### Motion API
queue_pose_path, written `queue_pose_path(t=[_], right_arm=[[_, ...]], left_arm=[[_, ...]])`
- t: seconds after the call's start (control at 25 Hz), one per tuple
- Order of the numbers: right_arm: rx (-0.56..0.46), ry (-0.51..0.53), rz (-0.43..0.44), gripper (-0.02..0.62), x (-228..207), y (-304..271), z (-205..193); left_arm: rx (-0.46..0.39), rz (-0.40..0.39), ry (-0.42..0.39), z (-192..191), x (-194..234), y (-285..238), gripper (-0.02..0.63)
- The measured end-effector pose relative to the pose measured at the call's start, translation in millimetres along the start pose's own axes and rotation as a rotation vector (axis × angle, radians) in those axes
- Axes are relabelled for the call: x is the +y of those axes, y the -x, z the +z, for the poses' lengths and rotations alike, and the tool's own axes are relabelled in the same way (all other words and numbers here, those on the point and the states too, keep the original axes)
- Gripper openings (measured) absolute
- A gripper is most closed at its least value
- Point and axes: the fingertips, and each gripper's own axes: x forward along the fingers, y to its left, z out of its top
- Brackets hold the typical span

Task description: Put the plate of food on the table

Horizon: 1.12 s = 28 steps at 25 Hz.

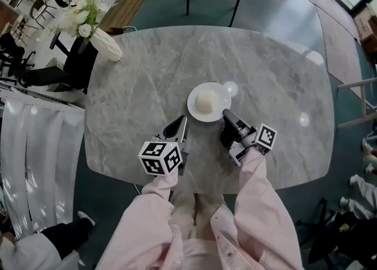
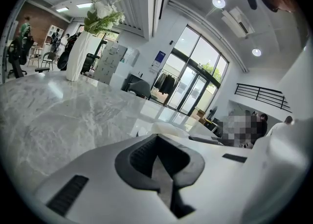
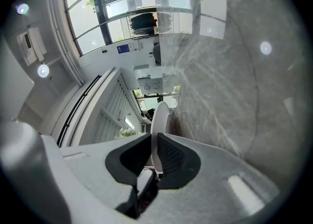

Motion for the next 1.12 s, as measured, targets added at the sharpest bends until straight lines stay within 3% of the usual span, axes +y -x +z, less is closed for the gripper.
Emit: queue_pose_path(t=[0.44,0.76,1.12], right_arm=[[-0.003,0.058,-0.206,0.021,-18,8,4],[0.006,0.158,-0.436,0.021,-30,19,2],[0.030,0.309,-0.569,0.026,-32,14,4]], left_arm=[[0.007,-0.001,0.004,-3,-6,2,-0.008],[0.014,0.009,0.009,-6,-8,3,-0.008],[0.024,0.010,0.015,-10,-9,0,-0.008]])
